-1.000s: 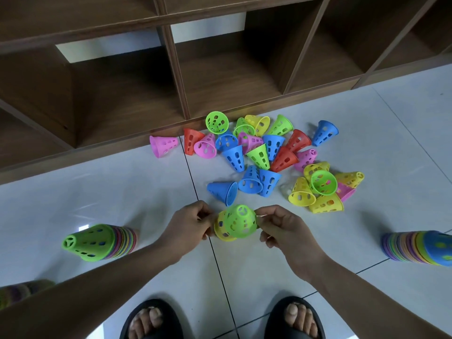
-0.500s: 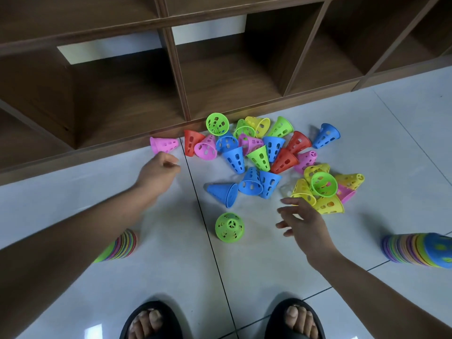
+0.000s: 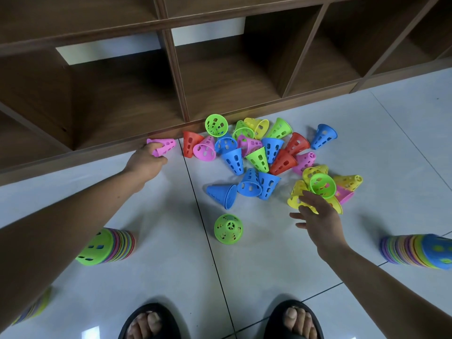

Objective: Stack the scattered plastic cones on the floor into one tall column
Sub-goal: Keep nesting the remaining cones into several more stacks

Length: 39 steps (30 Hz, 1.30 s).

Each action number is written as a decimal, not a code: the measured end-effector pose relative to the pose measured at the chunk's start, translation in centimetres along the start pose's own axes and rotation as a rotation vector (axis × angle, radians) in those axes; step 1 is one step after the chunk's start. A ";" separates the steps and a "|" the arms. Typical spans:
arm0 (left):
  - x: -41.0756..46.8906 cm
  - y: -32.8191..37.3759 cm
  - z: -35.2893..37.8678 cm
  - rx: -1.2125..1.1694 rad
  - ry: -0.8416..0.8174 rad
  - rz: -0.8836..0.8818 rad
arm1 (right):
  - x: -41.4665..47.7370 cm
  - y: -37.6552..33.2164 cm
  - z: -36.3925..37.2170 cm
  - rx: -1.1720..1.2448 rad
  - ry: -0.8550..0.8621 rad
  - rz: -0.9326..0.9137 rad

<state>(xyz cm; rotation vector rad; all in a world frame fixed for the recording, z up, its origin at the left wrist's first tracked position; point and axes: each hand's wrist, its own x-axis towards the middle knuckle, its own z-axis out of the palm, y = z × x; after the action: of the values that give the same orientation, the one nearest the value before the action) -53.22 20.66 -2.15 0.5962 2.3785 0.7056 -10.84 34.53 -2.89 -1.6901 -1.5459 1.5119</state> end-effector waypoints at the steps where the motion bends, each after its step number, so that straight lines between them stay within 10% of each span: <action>1: -0.3 0.2 -0.1 -0.006 0.000 0.009 | 0.1 -0.1 0.0 -0.006 0.000 0.000; 12: -5.5 1.6 0.1 -0.267 0.159 0.108 | -2.5 -3.0 0.7 0.062 0.068 -0.077; 25: -15.7 3.6 5.4 -0.648 -0.322 0.113 | -6.1 -5.0 2.0 0.594 -0.473 0.131; 39: -16.8 1.9 8.0 -0.393 -0.296 0.233 | -7.4 -2.7 3.2 0.265 -0.539 0.088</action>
<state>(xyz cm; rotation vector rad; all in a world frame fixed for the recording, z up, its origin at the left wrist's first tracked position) -35.40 15.54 0.16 0.7507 1.8510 1.0732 -13.41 27.76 1.50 -1.2757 -1.4294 2.2388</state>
